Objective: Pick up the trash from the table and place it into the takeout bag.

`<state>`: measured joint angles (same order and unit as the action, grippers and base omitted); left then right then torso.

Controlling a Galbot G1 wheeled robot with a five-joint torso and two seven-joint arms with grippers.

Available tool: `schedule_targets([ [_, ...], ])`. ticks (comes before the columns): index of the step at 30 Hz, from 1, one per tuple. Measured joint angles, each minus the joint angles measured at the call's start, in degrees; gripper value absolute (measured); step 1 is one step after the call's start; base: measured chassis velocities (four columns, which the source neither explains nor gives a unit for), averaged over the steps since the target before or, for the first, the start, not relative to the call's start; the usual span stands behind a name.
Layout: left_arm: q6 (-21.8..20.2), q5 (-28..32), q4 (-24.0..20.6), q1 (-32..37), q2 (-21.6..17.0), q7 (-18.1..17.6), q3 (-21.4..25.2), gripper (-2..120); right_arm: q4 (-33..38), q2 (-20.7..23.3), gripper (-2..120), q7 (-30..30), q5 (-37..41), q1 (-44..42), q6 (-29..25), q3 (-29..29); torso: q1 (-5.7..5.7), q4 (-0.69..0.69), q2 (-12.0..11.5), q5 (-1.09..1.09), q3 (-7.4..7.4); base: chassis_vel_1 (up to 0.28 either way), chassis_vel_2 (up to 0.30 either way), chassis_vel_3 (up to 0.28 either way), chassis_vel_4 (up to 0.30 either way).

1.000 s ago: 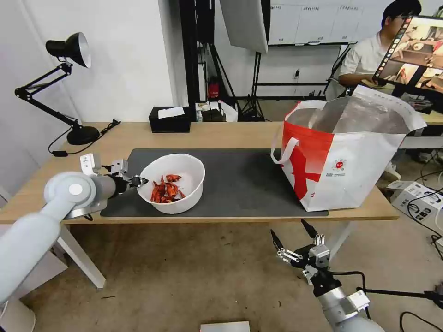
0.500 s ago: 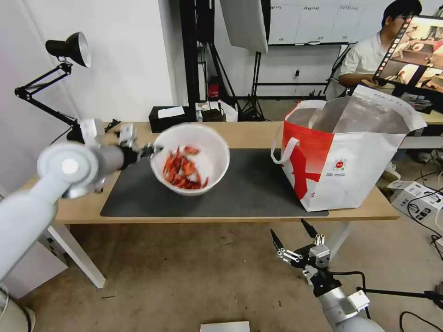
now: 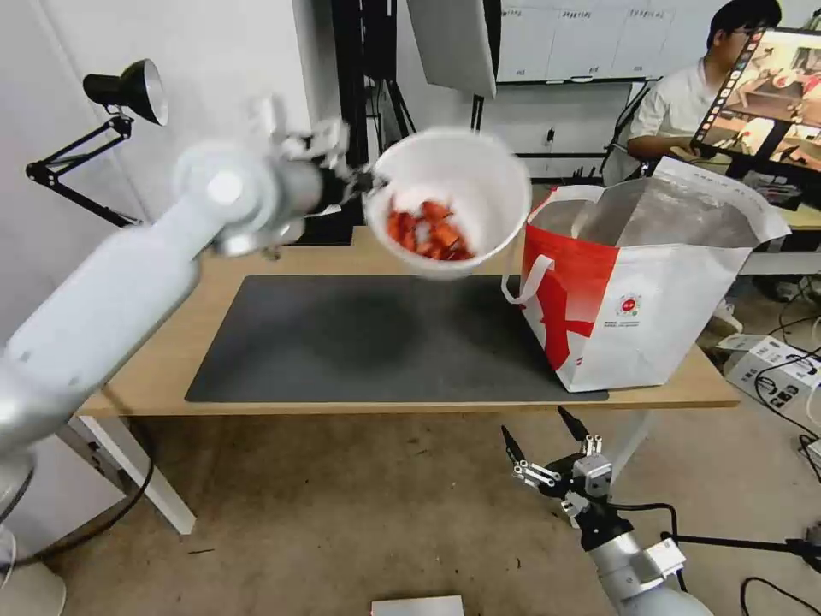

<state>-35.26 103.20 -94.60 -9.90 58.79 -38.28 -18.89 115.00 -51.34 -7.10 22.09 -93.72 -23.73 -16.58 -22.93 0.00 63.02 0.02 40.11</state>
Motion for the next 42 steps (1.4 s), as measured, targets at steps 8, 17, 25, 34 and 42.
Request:
schedule_targets([
  [8,0.9,-2.7,11.6,-4.8,14.3,-1.5,-2.1,0,0.0,0.0,100,0.0,0.0,0.0,0.0,0.0,0.0,0.0,0.0,0.0,0.0,0.0,0.0,0.0,0.0],
  [17,10.8,-16.4,27.9,-5.3,32.1,-2.4,-3.5,0,0.0,0.0,100,0.0,0.0,0.0,0.0,0.0,0.0,-0.03,0.0,0.02,-0.01,0.0,0.0,0.0,0.0],
  [25,17.1,-30.3,25.6,-1.0,32.4,-0.3,-9.0,0,0.0,0.0,100,0.0,0.0,0.0,0.0,0.0,0.0,0.02,0.0,-0.01,-0.01,0.0,0.0,0.0,0.0],
  [34,17.3,-32.1,19.8,1.3,28.3,2.5,-14.0,0,0.0,0.0,100,0.0,0.0,0.0,0.0,0.0,0.01,0.02,0.0,-0.02,-0.01,0.0,0.0,0.0,0.0],
  [42,10.7,-23.8,19.0,0.0,27.4,4.6,-13.0,0,0.0,0.0,100,0.0,0.0,0.0,0.0,0.0,0.01,0.0,0.0,-0.02,-0.01,0.0,0.0,0.0,0.0],
])
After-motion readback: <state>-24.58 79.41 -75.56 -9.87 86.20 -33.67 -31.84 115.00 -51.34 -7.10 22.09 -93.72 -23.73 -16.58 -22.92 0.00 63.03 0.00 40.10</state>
